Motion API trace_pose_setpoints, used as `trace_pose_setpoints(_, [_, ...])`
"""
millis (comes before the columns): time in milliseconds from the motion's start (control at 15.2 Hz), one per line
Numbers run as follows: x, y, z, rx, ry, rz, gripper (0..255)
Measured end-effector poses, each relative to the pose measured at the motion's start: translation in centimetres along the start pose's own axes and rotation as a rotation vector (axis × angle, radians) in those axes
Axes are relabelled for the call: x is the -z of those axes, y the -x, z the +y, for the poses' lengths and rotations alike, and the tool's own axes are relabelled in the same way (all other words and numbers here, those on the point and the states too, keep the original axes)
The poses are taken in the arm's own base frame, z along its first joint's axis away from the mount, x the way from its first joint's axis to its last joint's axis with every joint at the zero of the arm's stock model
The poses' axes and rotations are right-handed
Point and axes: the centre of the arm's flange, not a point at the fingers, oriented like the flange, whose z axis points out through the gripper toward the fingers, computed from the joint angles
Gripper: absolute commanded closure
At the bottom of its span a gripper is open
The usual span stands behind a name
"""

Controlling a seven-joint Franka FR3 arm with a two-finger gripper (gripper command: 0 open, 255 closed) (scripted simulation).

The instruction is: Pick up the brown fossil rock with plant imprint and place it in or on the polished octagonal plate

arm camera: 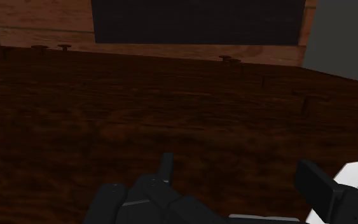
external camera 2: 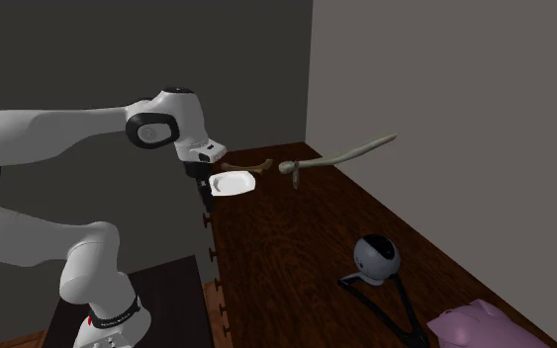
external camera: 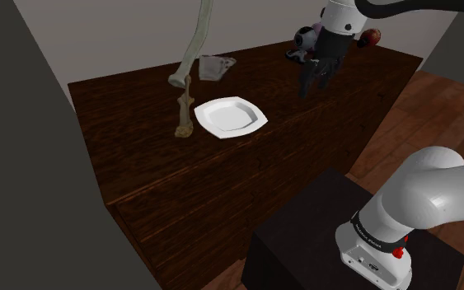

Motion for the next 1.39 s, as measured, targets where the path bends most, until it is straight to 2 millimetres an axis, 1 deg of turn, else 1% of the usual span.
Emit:
trace_pose_setpoints(66, [0.0, 0.0, 0.0, 0.0, 0.0, 0.0, 0])
trace_pose_setpoints(132, [-0.1, -0.5, 0.1, 0.018, -0.001, 0.0, 0])
trace_pose_setpoints(264, [0.1, -2.3, 0.9, 0.079, -0.002, 0.001, 0])
trace_pose_setpoints(528, [-0.3, -7.5, 1.8, 0.228, -0.005, 0.002, 0])
trace_pose_setpoints(792, [0.0, -13.0, 1.5, 0.384, -0.008, 0.003, 0])
trace_pose_setpoints(858, [-0.2, -14.0, 1.4, 0.422, -0.009, 0.004, 0])
trace_pose_setpoints(924, [-0.5, -15.5, 1.3, 0.461, -0.009, 0.005, 0])
trace_pose_setpoints(1122, [-0.6, -19.4, 0.8, 0.577, -0.011, 0.006, 0])
trace_pose_setpoints(1254, [-0.9, -21.9, 0.0, 0.655, -0.012, 0.006, 0])
trace_pose_setpoints(1386, [-0.7, -24.7, -1.3, 0.734, -0.013, 0.007, 0])
